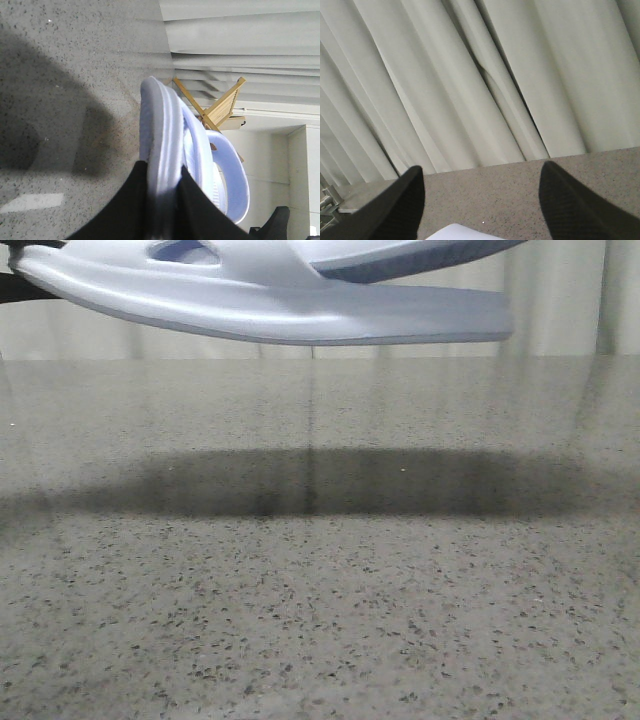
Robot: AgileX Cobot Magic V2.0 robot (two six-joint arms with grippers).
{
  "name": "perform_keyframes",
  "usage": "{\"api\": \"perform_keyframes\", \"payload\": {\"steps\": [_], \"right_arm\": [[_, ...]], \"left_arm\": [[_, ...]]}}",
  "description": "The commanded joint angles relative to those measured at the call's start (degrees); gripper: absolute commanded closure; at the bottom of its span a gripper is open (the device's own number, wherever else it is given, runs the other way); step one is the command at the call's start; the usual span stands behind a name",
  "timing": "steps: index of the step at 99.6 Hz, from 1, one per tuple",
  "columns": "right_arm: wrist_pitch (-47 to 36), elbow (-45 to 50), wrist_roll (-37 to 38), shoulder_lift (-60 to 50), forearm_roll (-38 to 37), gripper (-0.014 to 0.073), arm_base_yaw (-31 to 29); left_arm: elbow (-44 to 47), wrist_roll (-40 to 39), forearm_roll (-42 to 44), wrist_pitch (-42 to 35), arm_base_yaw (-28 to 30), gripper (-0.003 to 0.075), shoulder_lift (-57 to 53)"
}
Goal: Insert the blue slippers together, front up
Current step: 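Lower the stacked slippers together toward the table with both grippers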
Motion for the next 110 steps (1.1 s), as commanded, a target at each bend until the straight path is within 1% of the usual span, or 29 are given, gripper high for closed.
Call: {"api": "perform_keyframes", "payload": {"steps": [1, 28, 44, 62, 78, 110], "right_arm": [[-1.6, -1.8, -1.2, -0.2, -0.3, 0.0165, 0.0], [-1.6, -1.8, -1.2, -0.2, -0.3, 0.0165, 0.0], [-1.5, -1.8, -1.2, -0.2, -0.3, 0.0165, 0.0], [-1.5, -1.8, -1.2, -0.2, -0.3, 0.0165, 0.0], [-1.5, -1.8, -1.2, -0.2, -0.3, 0.0165, 0.0], [-1.4, -1.8, -1.2, -0.2, -0.3, 0.0165, 0.0]], "left_arm": [[-1.6, -0.4, -3.6, 2.5, -0.5, 0.0704, -0.8], [-1.6, -0.4, -0.7, -0.9, -0.5, 0.0704, -0.8], [-1.6, -0.4, -0.6, -2.6, -0.5, 0.0704, -0.8], [-1.6, -0.2, -0.5, -1.6, -0.5, 0.0704, 2.1], [-1.6, 3.5, -2.9, 1.0, -0.5, 0.0704, 6.6], [-1.6, 10.2, -5.4, 0.9, -0.5, 0.0704, 14.3]]}}
